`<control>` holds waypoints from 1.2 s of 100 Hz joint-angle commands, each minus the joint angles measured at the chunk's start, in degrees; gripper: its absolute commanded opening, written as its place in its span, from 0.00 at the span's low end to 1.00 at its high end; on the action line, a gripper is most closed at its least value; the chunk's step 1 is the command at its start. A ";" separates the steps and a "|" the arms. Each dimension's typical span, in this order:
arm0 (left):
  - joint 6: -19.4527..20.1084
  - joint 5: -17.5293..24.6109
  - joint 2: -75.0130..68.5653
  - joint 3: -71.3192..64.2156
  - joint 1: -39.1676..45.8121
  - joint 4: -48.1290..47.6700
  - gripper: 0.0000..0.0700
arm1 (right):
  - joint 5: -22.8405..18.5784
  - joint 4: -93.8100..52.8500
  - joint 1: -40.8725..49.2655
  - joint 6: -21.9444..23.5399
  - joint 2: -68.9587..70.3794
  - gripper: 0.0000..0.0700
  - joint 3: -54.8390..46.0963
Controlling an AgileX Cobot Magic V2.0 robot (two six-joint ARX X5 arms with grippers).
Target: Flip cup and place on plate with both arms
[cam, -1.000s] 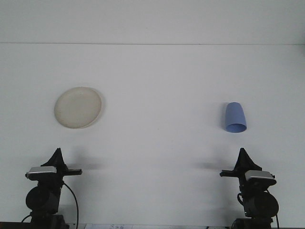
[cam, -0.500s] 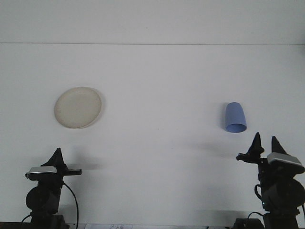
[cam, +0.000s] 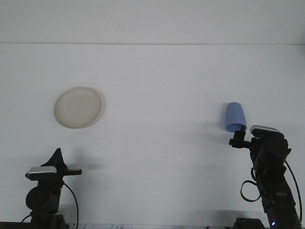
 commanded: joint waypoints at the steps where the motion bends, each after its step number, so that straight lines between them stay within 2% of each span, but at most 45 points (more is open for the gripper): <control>1: -0.52 -0.09 -0.09 -1.11 0.07 0.66 0.02 | -1.07 0.90 -0.74 -2.40 2.67 0.82 -0.52; 17: -0.52 -0.09 -0.09 -1.11 0.07 0.66 0.02 | -5.90 4.87 -2.64 -4.94 8.13 0.81 -3.34; 30: -0.52 -0.09 -0.09 -1.11 0.04 0.66 0.02 | -5.95 10.88 -3.89 -4.94 12.20 0.78 -5.57; 52: -0.52 -0.09 -0.09 -1.11 0.07 0.66 0.02 | -6.64 17.27 -6.54 -4.92 20.90 0.78 -5.68; 71: -0.52 -0.09 -0.09 -1.11 0.04 0.66 0.02 | -8.92 25.99 -7.30 -5.57 26.71 0.77 -5.68; 120: -0.52 -0.09 -0.09 -1.11 0.07 0.66 0.02 | -8.92 47.84 -7.30 -7.26 42.01 0.77 -5.66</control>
